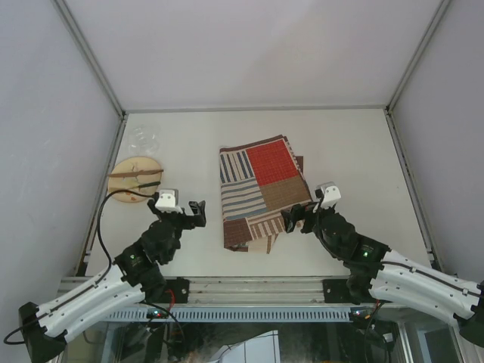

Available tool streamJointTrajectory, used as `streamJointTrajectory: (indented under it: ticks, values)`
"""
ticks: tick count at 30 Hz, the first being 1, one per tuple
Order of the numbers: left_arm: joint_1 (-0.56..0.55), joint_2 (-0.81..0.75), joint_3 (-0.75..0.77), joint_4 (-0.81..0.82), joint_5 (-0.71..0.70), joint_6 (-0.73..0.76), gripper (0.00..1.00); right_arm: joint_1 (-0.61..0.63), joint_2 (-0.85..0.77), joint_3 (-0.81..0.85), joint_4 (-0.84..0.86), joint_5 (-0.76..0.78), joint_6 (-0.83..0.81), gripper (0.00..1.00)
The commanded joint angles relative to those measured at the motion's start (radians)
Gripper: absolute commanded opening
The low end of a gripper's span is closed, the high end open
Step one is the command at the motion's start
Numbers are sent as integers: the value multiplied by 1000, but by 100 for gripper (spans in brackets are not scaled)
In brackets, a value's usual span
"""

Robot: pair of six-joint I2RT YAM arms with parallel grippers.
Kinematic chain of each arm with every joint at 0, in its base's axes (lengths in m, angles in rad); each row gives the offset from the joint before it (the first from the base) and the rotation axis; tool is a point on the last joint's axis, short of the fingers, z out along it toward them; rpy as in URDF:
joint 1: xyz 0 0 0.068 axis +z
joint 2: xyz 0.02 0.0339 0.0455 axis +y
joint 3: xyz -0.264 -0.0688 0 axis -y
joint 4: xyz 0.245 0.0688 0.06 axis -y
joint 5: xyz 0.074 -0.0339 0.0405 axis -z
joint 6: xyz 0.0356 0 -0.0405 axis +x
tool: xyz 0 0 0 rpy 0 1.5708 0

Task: Set the dinner table for one person
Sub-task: Flatten out the napkin at the center of the board.

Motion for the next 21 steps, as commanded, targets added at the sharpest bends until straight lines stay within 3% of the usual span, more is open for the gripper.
streamJointTrajectory:
  ticks: [1,9,15,21]
  values:
    - [-3,44,12,30,16,-16,100,9,-8,-2,17,38,59,100]
    - [-3,198,82,2,27,-22,100,6,-135,-218,64,126,426,92]
    - [-3,96,49,6,42,-31,100,-23,-99,-202,-122,252,628,89]
    - [-3,3,41,-22,47,-37,100,-105,-16,-174,-213,206,753,89]
